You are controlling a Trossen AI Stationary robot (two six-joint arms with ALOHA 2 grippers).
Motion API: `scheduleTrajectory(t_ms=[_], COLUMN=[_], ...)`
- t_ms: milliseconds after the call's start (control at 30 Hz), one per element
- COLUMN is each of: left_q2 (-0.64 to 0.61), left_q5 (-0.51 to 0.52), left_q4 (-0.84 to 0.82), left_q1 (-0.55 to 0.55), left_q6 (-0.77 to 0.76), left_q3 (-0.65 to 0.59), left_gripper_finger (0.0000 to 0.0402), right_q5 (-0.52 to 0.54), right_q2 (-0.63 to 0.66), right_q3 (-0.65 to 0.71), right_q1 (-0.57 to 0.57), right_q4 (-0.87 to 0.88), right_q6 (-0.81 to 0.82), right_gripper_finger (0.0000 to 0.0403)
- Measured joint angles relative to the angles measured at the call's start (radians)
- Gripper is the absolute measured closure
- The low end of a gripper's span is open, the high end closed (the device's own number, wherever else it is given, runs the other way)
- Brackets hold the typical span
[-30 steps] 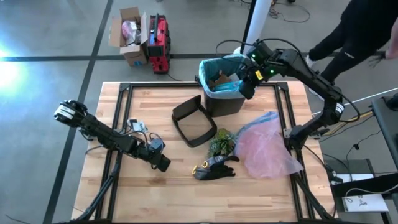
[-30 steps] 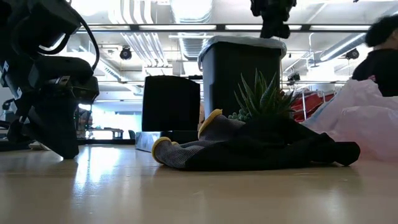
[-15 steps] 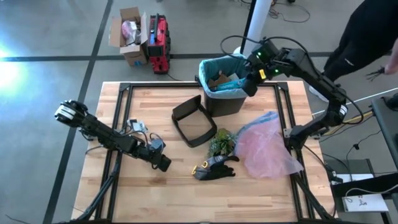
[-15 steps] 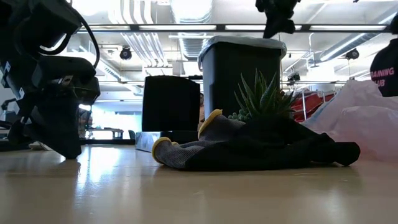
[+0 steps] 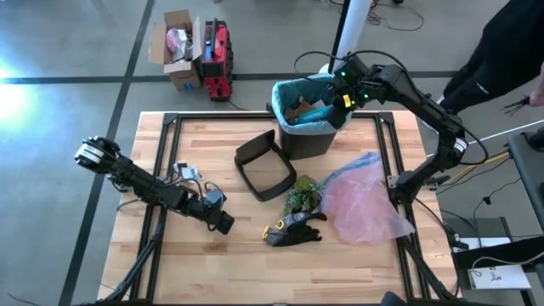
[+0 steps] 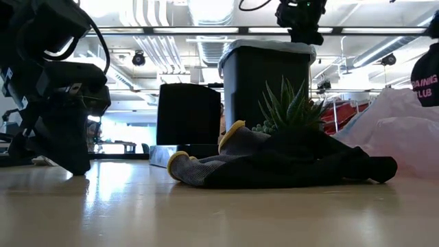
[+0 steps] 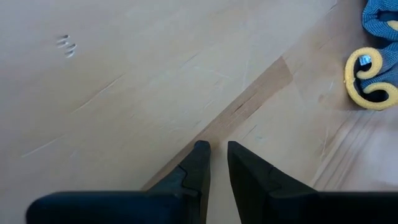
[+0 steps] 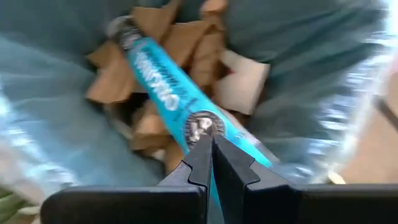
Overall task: Place trash/remove bag and relplace
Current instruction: Put the plastic packaging into the trash bin, then move the white papers to the center of the table
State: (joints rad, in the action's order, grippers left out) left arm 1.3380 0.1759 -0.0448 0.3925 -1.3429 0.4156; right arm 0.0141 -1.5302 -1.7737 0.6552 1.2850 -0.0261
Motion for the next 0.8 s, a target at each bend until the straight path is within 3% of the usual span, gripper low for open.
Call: scheduleTrajectory(t_ms=[233, 433, 600, 800], left_q2=[-0.059, -0.191, -0.301, -0.354], left_q5=[-0.044, -0.009, -0.003, -0.034], left_q4=[-0.01, -0.077, -0.254, -0.474], left_q1=[-0.002, -0.039, -0.173, -0.416], left_q6=[0.019, 0.051, 0.068, 0.278], left_q3=[0.0, 0.04, 0.091, 0.207], left_gripper_finger=[0.0358, 0.0358, 0.0358, 0.0358], right_q5=[0.006, 0.002, -0.016, -0.015], right_q2=[0.052, 0.14, 0.205, 0.236], right_q3=[-0.018, -0.026, -0.026, -0.023], right_q1=[-0.003, -0.011, -0.038, -0.081], right_q4=[-0.002, -0.065, -0.17, -0.28], right_q6=[-0.001, -0.011, 0.02, 0.053], right_gripper_finger=[0.0401, 0.0401, 0.0401, 0.04])
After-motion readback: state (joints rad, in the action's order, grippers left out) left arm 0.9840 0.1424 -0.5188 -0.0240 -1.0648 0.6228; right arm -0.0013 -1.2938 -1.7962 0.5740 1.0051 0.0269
